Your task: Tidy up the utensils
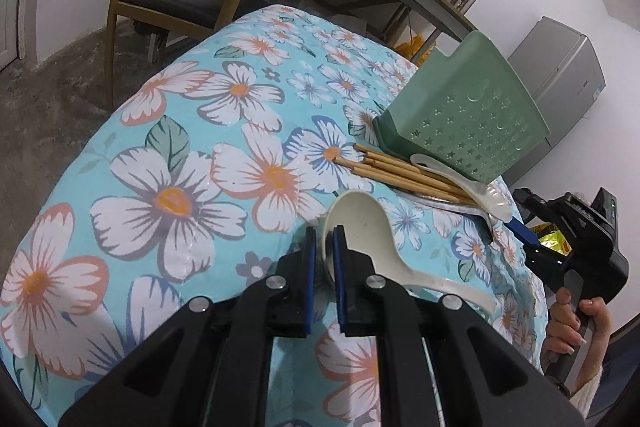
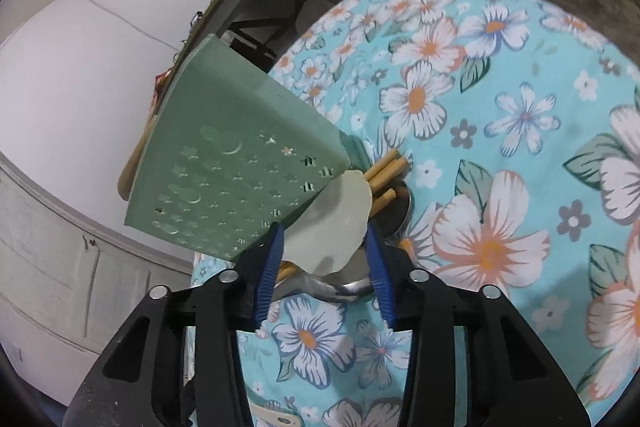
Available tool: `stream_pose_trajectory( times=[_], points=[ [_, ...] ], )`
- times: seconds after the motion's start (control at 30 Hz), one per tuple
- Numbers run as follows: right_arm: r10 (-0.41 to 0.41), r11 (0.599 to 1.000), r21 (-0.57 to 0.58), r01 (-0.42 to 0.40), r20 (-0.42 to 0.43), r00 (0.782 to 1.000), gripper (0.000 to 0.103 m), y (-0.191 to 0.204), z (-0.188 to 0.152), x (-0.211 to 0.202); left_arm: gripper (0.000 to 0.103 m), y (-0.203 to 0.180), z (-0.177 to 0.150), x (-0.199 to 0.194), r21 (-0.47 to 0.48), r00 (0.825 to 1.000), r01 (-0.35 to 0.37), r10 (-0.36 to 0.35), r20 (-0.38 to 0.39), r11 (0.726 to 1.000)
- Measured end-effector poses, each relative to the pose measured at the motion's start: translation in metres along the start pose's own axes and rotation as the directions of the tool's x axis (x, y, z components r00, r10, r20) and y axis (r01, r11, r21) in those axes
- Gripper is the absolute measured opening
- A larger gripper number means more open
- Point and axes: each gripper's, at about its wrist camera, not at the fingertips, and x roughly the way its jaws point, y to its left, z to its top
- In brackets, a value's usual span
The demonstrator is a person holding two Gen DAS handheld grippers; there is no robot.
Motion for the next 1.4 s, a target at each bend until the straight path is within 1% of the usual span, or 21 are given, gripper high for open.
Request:
stream_pose_trajectory(
  times=[0.03, 0.13, 0.2, 0.3, 0.43, 0.6, 0.7, 0.8, 0.9, 1.07, 1.17, 1.3, 1.4],
  points=[
    [0.001, 1.000, 0.013, -0.001, -0.005, 1.000, 0.037, -0.002, 0.000, 0.003, 0.008, 0.000, 0.000, 0.000, 0.002, 1.000, -0.001, 0.001, 0.000, 1.000],
    [0.011, 0.998, 0.054, -0.011, -0.002, 1.000, 0.026, -0.008, 0.003, 0.009, 0.008, 0.000, -0.001, 0.000, 0.004, 1.000, -0.003, 0.003, 0.000, 1.000],
    [0.003, 0.997, 0.075, -0.004, 0.008, 1.000, 0.014, -0.011, 0.002, 0.009, 0.008, 0.000, -0.001, -0.001, -0.002, 1.000, -0.001, 0.001, -0.001, 1.000],
    [0.014, 0.997, 0.073, -0.016, 0.019, 1.000, 0.007, -0.010, 0.000, 0.006, 0.008, 0.001, -0.001, -0.001, -0.004, 1.000, 0.000, 0.000, 0.000, 1.000],
    [-0.028, 0.999, 0.021, 0.026, 0.071, 0.997, 0.004, -0.002, -0.001, -0.005, 0.008, 0.001, 0.000, -0.002, -0.006, 1.000, -0.002, 0.002, 0.004, 1.000],
    [-0.049, 0.998, -0.032, 0.054, 0.143, 0.988, 0.003, 0.005, 0.000, -0.025, 0.008, 0.001, 0.001, -0.005, -0.014, 1.000, -0.009, 0.009, 0.019, 1.000],
    [-0.057, 0.996, -0.051, 0.069, 0.199, 0.978, 0.003, 0.005, 0.000, -0.040, 0.003, 0.000, 0.003, -0.010, -0.012, 0.999, -0.014, 0.014, 0.049, 1.000],
    [-0.071, 0.994, -0.061, 0.089, 0.247, 0.966, 0.002, 0.002, 0.002, -0.053, 0.003, -0.006, 0.005, -0.019, 0.011, 0.995, -0.024, 0.023, 0.095, 1.000],
    [-0.069, 0.995, -0.056, 0.087, 0.274, 0.959, 0.002, -0.004, 0.004, -0.061, 0.003, -0.014, 0.008, -0.026, 0.031, 0.992, -0.018, 0.014, 0.129, 0.999],
    [-0.054, 0.998, -0.023, 0.064, 0.300, 0.953, 0.002, -0.018, 0.008, -0.074, 0.003, -0.020, 0.011, -0.032, 0.021, 0.988, 0.008, -0.011, 0.153, 1.000],
    [-0.047, 0.998, -0.027, 0.060, 0.333, 0.942, 0.002, -0.021, 0.009, -0.084, 0.003, -0.026, 0.013, -0.043, 0.035, 0.980, -0.005, -0.002, 0.198, 0.999],
    [-0.062, 0.992, -0.077, 0.102, 0.408, 0.911, 0.002, -0.014, 0.011, -0.100, 0.003, -0.033, 0.016, -0.062, 0.059, 0.964, -0.040, 0.023, 0.266, 0.997],
    [-0.054, 0.990, -0.096, 0.106, 0.434, 0.899, 0.002, -0.012, 0.010, -0.106, 0.003, -0.036, 0.016, -0.077, 0.076, 0.949, -0.063, 0.036, 0.312, 0.995]
  ],
)
